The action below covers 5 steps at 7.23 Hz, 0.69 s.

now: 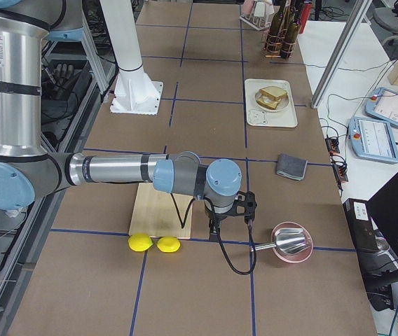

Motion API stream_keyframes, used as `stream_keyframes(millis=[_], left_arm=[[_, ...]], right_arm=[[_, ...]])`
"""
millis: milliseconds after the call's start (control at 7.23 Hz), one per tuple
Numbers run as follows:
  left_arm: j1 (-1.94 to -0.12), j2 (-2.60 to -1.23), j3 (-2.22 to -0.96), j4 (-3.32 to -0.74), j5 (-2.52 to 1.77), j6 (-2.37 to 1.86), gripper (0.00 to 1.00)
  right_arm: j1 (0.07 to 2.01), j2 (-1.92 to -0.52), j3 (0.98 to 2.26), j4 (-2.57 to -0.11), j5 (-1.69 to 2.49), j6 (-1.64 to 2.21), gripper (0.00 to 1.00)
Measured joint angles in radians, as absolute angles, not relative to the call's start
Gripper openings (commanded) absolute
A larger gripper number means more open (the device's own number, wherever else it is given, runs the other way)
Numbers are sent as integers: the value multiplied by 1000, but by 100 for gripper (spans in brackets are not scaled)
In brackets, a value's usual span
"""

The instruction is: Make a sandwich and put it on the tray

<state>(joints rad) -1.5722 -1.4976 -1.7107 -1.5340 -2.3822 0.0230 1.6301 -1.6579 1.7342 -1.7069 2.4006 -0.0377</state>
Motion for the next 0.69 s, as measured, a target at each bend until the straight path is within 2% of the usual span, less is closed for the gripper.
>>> stream_keyframes(millis=[692], left_arm=[[-1572, -1497, -1709, -1534, -2382, 23, 100]], right_arm=[[1637, -1674, 1726, -1658, 2394, -35, 100]])
